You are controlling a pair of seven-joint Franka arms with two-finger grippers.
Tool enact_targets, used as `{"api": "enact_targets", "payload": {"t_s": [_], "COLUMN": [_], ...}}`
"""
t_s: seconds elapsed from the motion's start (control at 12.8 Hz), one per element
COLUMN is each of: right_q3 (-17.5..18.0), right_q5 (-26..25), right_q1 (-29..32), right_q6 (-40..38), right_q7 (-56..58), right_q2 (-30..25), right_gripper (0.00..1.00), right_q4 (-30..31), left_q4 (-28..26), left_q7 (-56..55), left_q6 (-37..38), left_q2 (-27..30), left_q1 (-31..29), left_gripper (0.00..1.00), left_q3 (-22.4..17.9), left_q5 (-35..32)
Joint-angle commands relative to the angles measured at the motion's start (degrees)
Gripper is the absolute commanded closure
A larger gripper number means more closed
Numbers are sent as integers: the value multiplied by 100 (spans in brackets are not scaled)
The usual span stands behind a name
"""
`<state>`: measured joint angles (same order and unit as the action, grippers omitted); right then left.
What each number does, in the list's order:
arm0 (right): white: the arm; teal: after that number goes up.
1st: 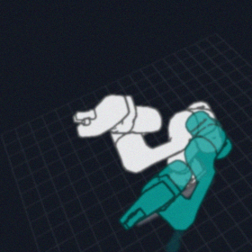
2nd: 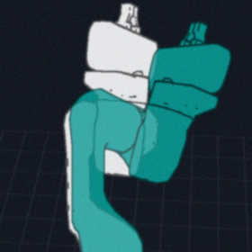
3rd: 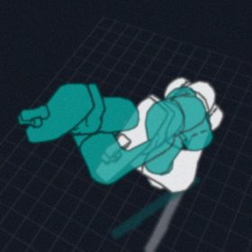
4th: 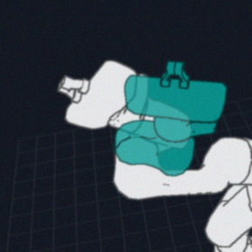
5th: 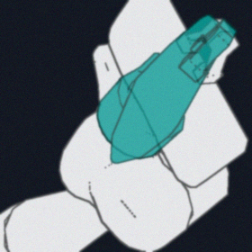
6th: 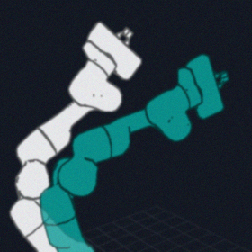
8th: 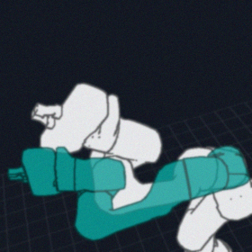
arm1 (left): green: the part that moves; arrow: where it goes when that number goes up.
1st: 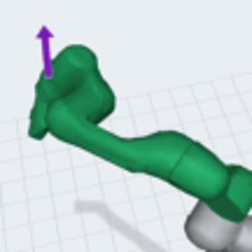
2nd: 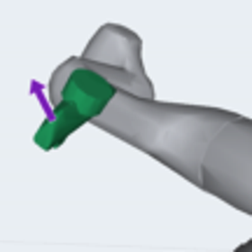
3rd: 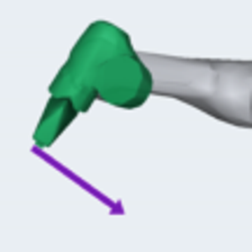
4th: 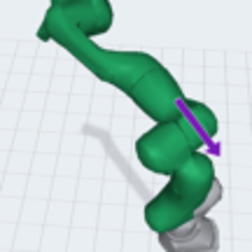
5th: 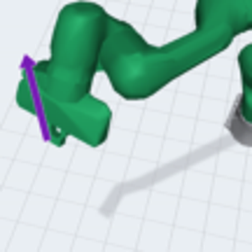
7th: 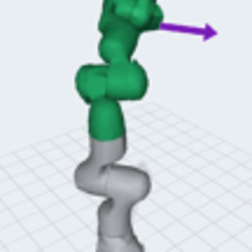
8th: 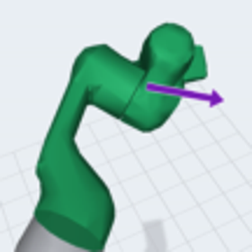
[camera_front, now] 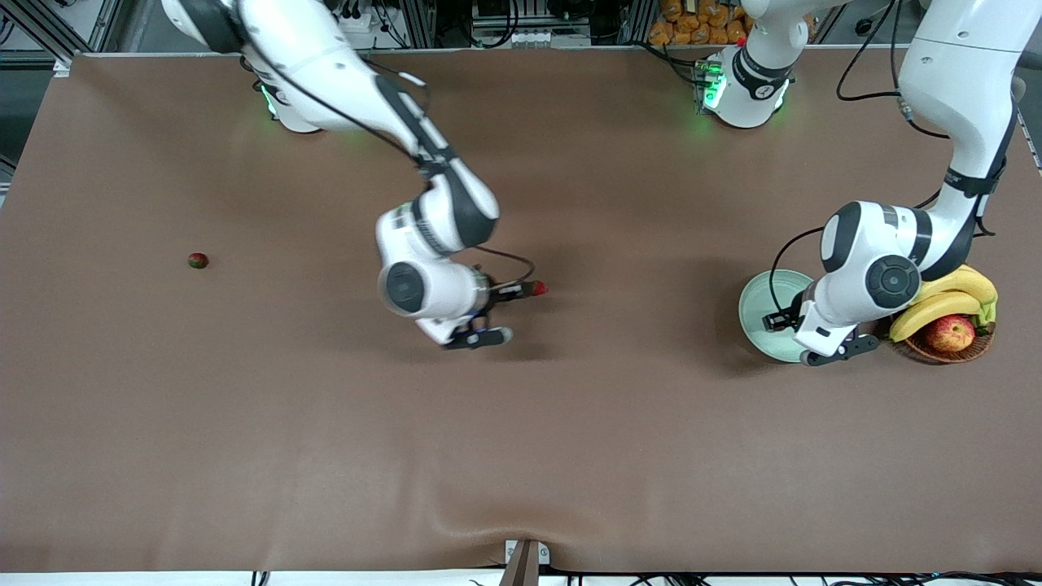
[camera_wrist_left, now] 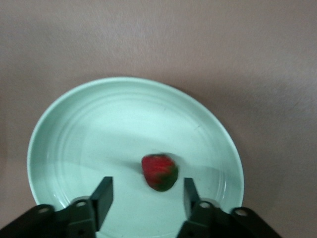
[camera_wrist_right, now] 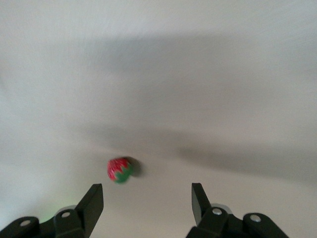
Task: Collect all strawberries into plate
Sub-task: 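Set the second strawberry at table middle with the right gripper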
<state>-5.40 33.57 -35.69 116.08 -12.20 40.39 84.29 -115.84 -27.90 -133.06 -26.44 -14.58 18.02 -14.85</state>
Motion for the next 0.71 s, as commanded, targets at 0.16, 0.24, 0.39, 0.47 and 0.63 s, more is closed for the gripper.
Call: {"api": "enact_targets", "payload": {"t_s": [0.16, 0.24, 0.39, 0.47, 0.63], "right_q3": [101, 101, 92, 92, 92], "right_q5": [-1604, -2000, -2476, -2731, -3197], "right_q1": [1694, 1923, 2380, 2634, 3083], "right_q6": [-1217, -1507, -2000, -2037, -2028], "right_q7": [95, 278, 848, 1191, 1972], "right_q2": [-1103, -1226, -1358, -1420, -1438], "right_gripper": [0, 0, 0, 0, 0], "right_q4": [623, 641, 798, 965, 1395], "left_q4": [175, 393, 955, 1262, 2035], "left_q7": [-1230, -1897, -3312, -4076, -5387], "left_q6": [350, 359, 359, 359, 359], "left_q2": [289, 211, -192, -464, -1097], "left_q1": [43, 95, 532, 970, 1639], "left_gripper": [0, 0, 0, 0, 0], "left_q3": [990, 1358, 1695, 1687, 1678], "left_q5": [437, 465, 474, 483, 413]}}
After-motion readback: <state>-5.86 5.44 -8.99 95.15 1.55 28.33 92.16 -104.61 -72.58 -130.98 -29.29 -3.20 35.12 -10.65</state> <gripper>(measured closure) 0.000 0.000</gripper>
